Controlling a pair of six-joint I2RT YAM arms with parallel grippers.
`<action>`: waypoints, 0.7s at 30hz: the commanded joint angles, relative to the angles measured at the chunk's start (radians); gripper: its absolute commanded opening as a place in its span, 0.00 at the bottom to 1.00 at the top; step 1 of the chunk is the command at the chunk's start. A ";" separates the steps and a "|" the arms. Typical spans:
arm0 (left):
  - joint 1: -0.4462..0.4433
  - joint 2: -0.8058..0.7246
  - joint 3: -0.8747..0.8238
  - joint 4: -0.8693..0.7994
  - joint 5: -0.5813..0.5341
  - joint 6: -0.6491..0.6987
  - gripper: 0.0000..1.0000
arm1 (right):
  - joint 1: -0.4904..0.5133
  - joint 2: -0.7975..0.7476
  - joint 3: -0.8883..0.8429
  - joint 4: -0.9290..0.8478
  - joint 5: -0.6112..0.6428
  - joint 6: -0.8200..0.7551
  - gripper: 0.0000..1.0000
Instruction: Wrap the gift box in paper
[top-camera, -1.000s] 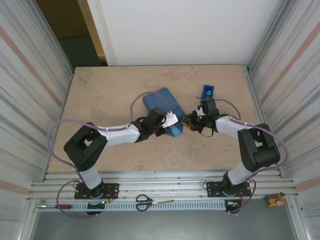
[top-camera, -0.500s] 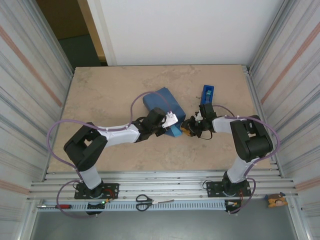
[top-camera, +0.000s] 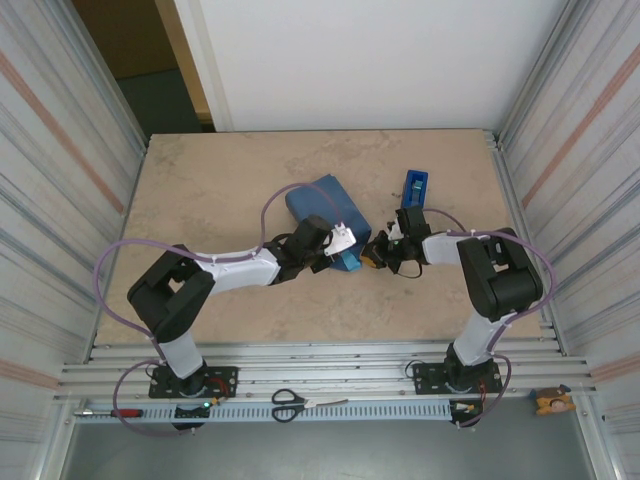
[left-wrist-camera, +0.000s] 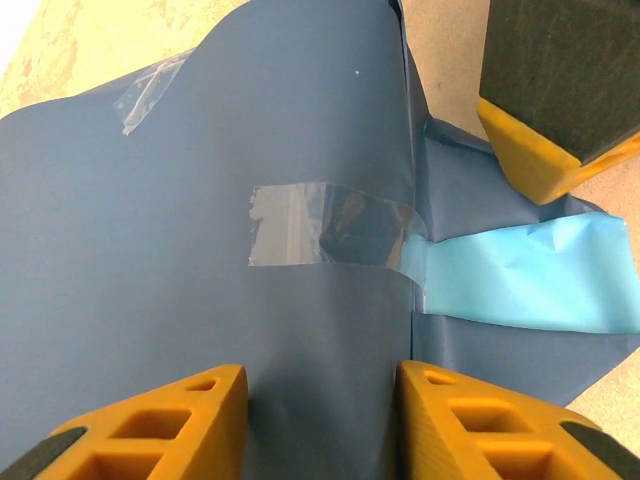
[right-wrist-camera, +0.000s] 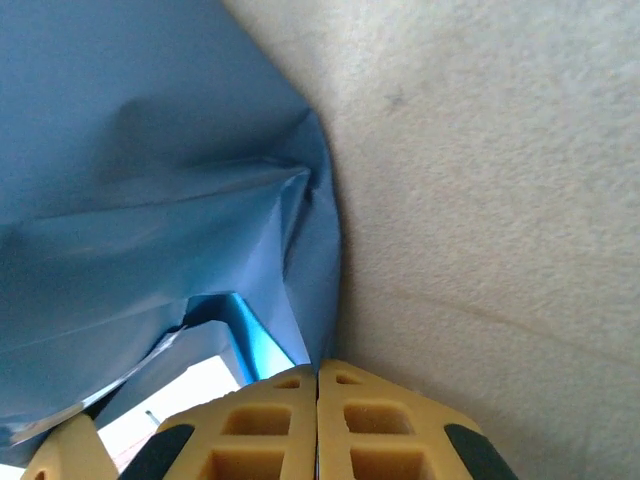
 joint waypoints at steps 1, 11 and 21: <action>0.005 -0.019 0.003 -0.117 0.021 0.013 0.45 | 0.004 -0.057 0.005 0.010 -0.024 0.023 0.07; 0.005 -0.069 0.014 -0.132 0.082 0.033 0.57 | 0.001 -0.109 0.009 0.053 -0.050 0.088 0.05; 0.005 -0.117 0.005 -0.138 0.162 0.065 0.72 | -0.001 -0.115 -0.005 0.097 -0.053 0.148 0.05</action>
